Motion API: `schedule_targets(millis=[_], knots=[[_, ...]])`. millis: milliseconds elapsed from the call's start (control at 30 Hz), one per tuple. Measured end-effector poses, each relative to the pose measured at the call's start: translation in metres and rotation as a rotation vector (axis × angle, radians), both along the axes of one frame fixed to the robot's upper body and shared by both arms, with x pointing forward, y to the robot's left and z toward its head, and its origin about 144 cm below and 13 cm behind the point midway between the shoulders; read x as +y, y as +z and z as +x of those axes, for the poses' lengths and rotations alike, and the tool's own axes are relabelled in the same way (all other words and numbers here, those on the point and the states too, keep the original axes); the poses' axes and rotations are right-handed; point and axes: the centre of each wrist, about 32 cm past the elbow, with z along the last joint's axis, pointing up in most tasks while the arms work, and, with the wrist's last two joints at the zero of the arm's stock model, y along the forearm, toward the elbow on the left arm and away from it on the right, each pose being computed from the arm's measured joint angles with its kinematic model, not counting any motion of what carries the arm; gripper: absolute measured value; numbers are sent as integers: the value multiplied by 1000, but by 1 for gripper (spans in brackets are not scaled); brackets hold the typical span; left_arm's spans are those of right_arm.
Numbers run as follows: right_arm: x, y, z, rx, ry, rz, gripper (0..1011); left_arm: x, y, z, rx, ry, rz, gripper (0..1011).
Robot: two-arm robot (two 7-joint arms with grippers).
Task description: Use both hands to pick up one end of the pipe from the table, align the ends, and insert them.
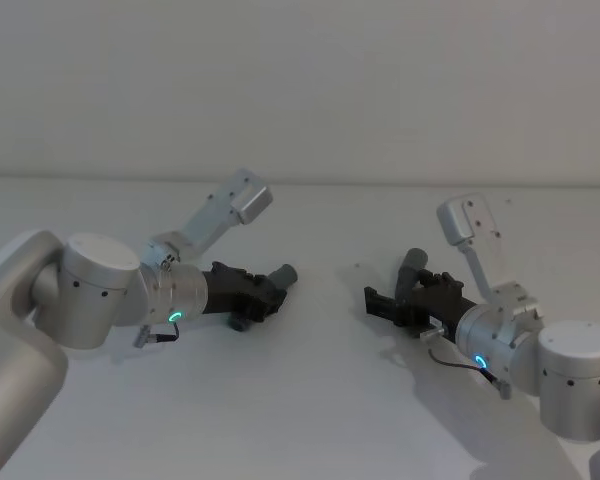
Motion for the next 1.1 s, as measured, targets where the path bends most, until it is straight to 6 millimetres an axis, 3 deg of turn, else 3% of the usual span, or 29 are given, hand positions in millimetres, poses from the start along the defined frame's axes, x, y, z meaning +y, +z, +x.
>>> schedule_targets(millis=[633,867,1100], knots=[[-2,-4,0,9,-22,-34,968,0,0,0,0,0,0,348],[-3,-4,-1,10,-25,-39,800,0,0,0,0,0,0,348],[-3,-5,-1,11,-27,-42,558,0,0,0,0,0,0,348]])
